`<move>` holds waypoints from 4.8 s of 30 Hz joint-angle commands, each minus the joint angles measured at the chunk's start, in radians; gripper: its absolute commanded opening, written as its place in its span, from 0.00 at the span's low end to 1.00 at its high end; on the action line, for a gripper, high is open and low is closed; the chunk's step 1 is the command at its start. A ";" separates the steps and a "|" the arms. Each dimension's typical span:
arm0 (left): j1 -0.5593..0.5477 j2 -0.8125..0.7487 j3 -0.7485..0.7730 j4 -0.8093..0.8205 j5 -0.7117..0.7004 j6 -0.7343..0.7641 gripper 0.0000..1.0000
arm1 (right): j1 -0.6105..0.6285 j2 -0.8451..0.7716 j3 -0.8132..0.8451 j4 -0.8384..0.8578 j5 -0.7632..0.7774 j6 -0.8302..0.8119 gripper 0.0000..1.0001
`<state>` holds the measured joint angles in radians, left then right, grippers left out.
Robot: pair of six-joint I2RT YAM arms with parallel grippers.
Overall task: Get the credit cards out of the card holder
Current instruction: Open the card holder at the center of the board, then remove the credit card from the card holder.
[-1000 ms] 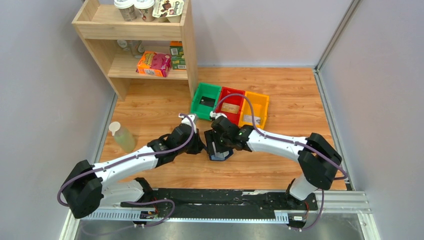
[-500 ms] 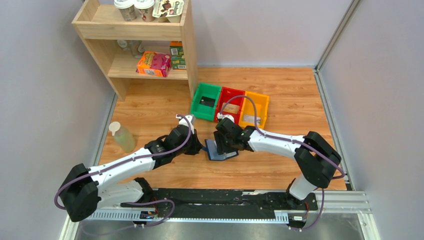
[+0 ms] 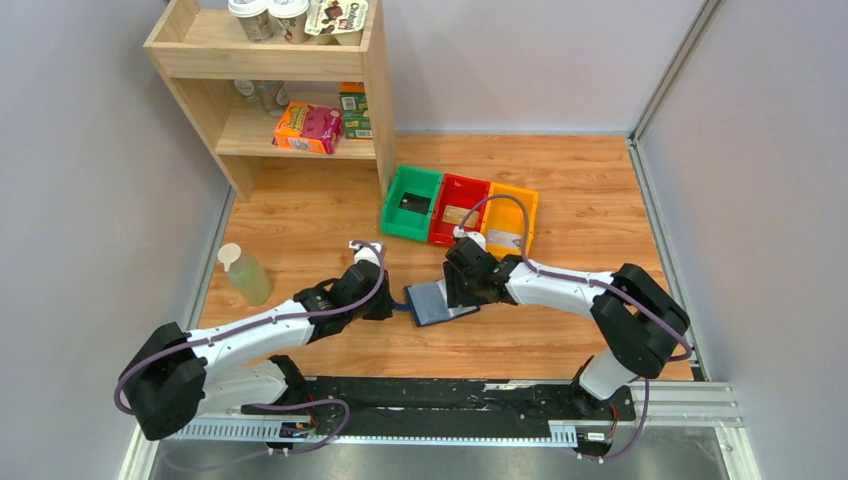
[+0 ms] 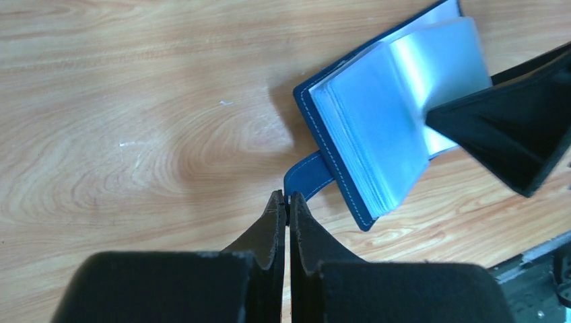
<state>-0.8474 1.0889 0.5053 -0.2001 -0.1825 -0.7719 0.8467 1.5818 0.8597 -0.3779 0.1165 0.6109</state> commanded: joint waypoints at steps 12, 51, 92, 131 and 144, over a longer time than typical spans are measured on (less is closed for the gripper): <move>0.005 0.144 -0.005 0.030 -0.063 0.014 0.00 | -0.021 -0.020 -0.044 -0.005 0.064 0.070 0.58; 0.004 0.078 0.254 0.013 0.147 0.122 0.00 | 0.071 -0.200 0.013 0.011 0.180 0.010 0.78; 0.272 0.049 -0.039 -0.153 0.008 0.075 0.00 | 0.063 0.020 0.062 0.243 -0.199 0.009 0.57; 0.284 -0.305 0.041 -0.262 0.027 -0.017 0.16 | 0.123 0.323 0.283 0.304 -0.511 -0.053 0.53; 0.286 -0.365 0.138 -0.424 -0.043 -0.013 0.34 | 0.121 0.356 0.302 0.292 -0.495 -0.053 0.53</move>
<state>-0.5667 0.7860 0.6189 -0.5644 -0.2035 -0.7799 0.9691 1.9255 1.1297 -0.0959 -0.3954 0.5636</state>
